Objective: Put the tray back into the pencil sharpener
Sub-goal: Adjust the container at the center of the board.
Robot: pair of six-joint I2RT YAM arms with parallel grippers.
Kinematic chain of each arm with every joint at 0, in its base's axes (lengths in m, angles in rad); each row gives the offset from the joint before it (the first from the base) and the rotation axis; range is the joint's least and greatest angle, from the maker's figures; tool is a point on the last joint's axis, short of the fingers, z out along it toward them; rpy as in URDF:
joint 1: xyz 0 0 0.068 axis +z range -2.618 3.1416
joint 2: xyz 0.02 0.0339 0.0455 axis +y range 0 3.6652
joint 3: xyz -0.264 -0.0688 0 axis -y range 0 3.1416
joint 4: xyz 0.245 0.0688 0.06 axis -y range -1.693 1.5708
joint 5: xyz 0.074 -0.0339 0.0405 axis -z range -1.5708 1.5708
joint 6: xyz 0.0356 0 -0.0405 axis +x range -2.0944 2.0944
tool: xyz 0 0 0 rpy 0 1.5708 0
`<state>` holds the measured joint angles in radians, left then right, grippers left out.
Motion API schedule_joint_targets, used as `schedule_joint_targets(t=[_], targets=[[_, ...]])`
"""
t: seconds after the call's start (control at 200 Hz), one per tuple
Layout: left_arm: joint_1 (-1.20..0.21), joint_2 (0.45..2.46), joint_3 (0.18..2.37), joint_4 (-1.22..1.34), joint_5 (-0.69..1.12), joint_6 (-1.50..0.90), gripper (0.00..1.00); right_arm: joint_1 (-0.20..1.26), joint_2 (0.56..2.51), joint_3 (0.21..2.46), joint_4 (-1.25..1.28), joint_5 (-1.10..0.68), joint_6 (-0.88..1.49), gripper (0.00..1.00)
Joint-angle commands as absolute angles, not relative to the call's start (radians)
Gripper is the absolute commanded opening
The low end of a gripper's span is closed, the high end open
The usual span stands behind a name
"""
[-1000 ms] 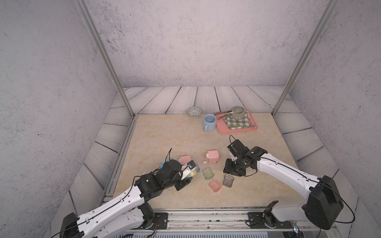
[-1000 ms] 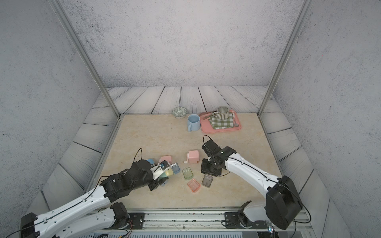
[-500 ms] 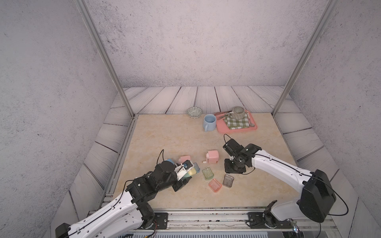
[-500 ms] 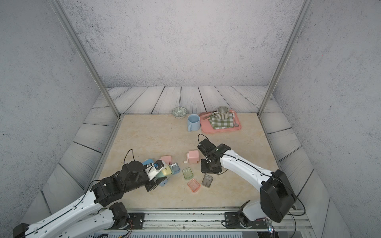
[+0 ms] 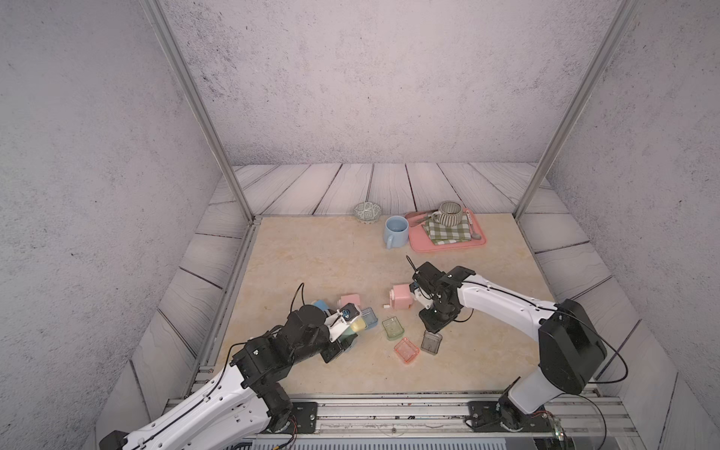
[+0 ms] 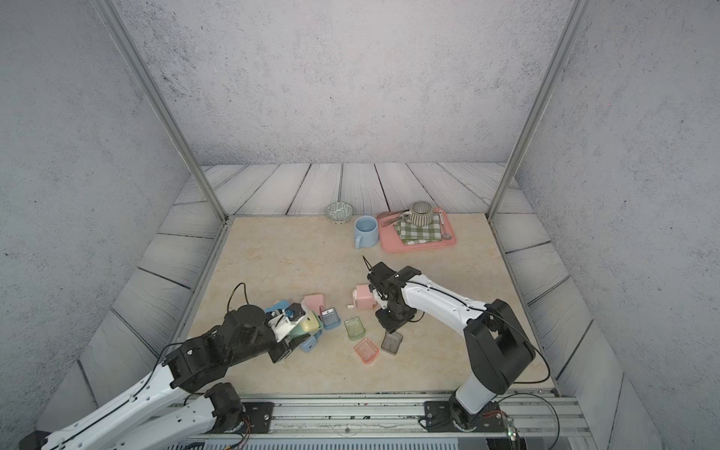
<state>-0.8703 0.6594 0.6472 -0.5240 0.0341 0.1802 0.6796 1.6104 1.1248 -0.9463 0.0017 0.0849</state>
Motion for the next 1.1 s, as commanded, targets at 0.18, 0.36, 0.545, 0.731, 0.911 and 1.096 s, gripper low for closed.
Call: schedule_joint_targets(t=[0.18,0.36,0.545,0.731,0.911,1.096], targets=[[-0.862,0.662,0.693,-0.518,0.033,0.196,0.27,0.67,1.651,1.105,-0.928,-0.003,0.017,0.42],[-0.862,0.699,0.711,-0.502,0.032,0.201,0.26,0.67,1.663,1.103,-0.925,-0.031,0.028,0.39],[-0.86,0.72,0.718,-0.482,0.033,0.205,0.26,0.669,1.663,1.102,-0.936,-0.021,0.112,0.4],[-0.851,0.739,0.712,-0.461,0.061,0.205,0.25,0.669,1.624,1.054,-0.918,-0.032,0.204,0.42],[-0.844,0.76,0.712,-0.439,0.092,0.207,0.25,0.666,1.646,1.044,-0.905,-0.015,0.227,0.41],[-0.832,0.772,0.711,-0.43,0.132,0.22,0.25,0.66,1.666,1.048,-0.893,-0.004,0.239,0.37]])
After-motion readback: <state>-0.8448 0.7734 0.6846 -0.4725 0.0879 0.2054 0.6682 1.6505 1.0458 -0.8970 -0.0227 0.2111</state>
